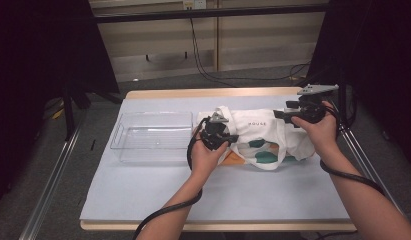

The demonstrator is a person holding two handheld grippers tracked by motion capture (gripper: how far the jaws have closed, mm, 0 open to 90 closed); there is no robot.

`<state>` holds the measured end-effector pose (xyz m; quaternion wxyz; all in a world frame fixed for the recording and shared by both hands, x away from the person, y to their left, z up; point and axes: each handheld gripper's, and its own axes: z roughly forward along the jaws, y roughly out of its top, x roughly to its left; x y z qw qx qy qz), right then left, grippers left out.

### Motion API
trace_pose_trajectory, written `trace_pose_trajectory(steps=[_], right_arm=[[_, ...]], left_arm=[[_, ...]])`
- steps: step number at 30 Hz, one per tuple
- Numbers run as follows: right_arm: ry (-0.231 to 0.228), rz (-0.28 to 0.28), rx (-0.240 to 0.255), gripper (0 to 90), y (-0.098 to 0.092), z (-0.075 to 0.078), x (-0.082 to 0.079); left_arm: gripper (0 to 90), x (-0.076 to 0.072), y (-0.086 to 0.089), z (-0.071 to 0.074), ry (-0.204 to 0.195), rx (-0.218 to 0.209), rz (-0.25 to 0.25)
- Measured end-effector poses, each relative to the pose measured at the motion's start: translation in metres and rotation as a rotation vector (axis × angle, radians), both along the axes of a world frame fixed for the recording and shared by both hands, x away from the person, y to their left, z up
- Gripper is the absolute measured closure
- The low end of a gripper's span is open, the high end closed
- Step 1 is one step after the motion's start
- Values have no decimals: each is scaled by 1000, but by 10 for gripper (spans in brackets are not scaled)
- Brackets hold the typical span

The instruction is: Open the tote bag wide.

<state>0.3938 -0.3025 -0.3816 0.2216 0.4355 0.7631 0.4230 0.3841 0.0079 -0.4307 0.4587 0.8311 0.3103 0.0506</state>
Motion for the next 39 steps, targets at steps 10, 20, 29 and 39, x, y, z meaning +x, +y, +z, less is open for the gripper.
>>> trace_pose_trajectory(steps=[10,20,29,39], right_arm=[[101,6,31,459,-3,-9,11],[131,48,-20,812,-3,-10,7],[60,23,3,824,-4,-6,-4],[11,9,45,828,-9,9,-13]], left_arm=[[825,0,-2,-1,-1,-5,8],[811,0,-2,-1,0,-12,15],[727,-3,1,5,17,-45,1],[660,-11,2,9,7,-75,3]])
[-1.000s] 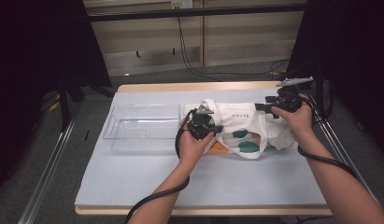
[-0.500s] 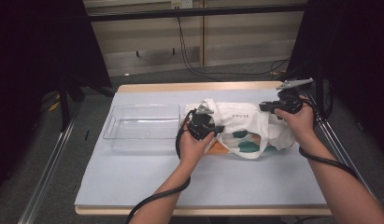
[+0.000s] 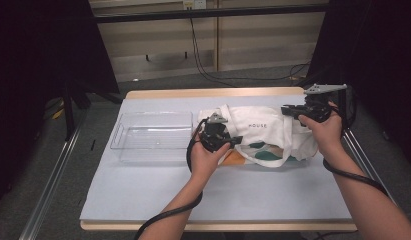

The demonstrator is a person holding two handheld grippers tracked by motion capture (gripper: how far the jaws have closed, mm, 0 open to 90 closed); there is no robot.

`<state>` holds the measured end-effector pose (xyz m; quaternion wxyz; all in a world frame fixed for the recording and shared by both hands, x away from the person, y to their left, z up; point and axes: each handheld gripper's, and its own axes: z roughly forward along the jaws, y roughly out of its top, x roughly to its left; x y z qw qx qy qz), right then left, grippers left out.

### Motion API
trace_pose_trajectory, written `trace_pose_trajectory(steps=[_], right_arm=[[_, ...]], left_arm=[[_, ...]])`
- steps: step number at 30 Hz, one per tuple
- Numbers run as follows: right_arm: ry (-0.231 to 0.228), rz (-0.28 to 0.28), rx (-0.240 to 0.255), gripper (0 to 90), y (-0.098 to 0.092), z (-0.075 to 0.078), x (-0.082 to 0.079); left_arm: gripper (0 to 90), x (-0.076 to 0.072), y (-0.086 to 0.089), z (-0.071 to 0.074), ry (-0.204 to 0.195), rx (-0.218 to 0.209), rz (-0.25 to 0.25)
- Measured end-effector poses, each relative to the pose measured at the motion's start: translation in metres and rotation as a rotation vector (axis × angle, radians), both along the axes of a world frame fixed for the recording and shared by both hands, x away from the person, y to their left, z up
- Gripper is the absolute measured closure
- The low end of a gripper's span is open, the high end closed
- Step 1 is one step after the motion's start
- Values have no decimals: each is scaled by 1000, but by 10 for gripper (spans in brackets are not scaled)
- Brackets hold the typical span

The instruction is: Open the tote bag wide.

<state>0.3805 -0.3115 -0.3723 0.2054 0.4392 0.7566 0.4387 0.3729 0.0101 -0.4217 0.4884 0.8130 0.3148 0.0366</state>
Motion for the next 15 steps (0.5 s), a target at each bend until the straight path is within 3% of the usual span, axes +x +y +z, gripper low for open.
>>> trace_pose_trajectory(steps=[7,15], right_arm=[[-22,-6,25,829,0,4,-4],[-38,7,46,830,0,11,-12]], left_arm=[[638,-7,3,7,-10,-12,-13],[731,-17,-1,7,-4,-33,-48]])
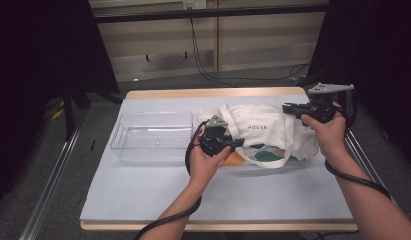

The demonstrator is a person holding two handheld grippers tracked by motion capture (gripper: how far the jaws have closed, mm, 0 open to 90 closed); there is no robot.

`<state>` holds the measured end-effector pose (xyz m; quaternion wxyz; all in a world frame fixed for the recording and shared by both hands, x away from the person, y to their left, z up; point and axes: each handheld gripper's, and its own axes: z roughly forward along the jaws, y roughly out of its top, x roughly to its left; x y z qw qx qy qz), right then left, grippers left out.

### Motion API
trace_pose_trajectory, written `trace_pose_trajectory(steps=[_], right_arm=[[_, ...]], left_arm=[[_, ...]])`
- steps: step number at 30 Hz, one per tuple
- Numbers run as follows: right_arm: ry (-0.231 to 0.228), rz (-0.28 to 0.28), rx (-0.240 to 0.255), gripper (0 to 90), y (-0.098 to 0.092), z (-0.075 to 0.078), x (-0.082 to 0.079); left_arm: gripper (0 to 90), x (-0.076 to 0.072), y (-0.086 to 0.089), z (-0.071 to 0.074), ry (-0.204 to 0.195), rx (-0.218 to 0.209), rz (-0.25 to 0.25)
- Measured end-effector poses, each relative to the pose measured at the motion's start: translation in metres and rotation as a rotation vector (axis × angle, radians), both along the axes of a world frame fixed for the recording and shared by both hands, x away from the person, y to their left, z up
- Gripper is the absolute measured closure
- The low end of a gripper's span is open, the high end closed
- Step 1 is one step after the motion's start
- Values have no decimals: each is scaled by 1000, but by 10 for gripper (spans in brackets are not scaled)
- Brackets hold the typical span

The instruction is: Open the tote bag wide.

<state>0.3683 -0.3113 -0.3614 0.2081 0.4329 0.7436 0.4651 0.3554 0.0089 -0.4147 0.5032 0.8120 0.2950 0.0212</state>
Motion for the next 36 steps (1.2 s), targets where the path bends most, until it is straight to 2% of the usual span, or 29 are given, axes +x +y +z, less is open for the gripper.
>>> trace_pose_trajectory(steps=[6,16,20,21,22,33,36], right_arm=[[-25,10,10,831,1,6,-8],[-23,25,47,830,-1,6,-13],[-34,49,16,829,2,8,-18],[-37,53,11,830,3,8,-20],[-40,55,6,829,3,8,-21],[-58,78,17,825,4,4,-38],[-57,86,-8,823,4,-1,-40]], left_arm=[[742,-2,-10,-2,1,18,-20],[738,-1,-25,-7,-16,50,-18],[740,0,-29,-7,-30,37,-8],[741,0,-30,-7,-37,52,-9],[740,0,-31,-7,-37,44,-8],[750,1,-34,-12,-43,69,-10],[745,1,-34,-12,-40,67,-11]])
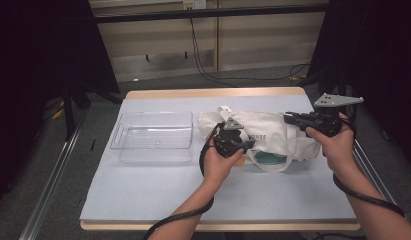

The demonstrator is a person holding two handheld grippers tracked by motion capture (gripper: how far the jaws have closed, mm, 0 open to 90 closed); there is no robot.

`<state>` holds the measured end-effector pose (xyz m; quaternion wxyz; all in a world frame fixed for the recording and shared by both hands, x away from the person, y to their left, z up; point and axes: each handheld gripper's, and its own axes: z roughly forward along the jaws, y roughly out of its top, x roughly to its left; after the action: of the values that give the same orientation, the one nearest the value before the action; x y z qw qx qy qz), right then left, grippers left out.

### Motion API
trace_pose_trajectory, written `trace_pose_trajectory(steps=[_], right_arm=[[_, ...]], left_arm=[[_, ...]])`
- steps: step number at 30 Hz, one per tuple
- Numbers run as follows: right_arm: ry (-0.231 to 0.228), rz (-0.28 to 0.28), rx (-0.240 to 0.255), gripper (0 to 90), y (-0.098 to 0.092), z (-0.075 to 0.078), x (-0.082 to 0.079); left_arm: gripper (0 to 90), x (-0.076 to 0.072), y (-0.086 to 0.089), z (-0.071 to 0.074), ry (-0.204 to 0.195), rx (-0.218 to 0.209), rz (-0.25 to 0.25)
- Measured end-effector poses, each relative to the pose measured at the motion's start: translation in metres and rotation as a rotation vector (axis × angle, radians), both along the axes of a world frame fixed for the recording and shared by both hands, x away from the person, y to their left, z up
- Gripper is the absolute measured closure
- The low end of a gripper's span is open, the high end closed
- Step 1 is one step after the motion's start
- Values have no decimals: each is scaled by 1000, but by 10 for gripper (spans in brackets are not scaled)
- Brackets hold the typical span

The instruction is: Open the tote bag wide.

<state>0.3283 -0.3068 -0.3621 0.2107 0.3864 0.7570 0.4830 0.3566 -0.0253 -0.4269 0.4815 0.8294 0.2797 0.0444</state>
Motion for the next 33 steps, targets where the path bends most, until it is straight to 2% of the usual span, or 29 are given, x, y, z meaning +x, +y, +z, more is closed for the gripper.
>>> trace_pose_trajectory(steps=[6,10,13,16,22,26,33], right_arm=[[37,2,-11,822,2,-16,-1],[44,-6,-10,813,2,-21,0],[53,-10,-1,770,2,-21,2],[68,-22,2,687,4,-18,6],[68,-20,-30,556,11,-12,20],[73,-19,-33,519,17,-11,29],[108,12,-51,531,29,-11,42]], left_arm=[[737,0,-1,-1,-1,-2,0],[732,0,-1,-1,-1,3,-2],[729,1,-1,-1,0,6,-4],[727,1,-2,-1,-1,0,-2],[729,2,-1,0,-1,9,-4],[732,2,-2,-1,2,-1,-10],[732,3,-2,-1,5,1,-8]])
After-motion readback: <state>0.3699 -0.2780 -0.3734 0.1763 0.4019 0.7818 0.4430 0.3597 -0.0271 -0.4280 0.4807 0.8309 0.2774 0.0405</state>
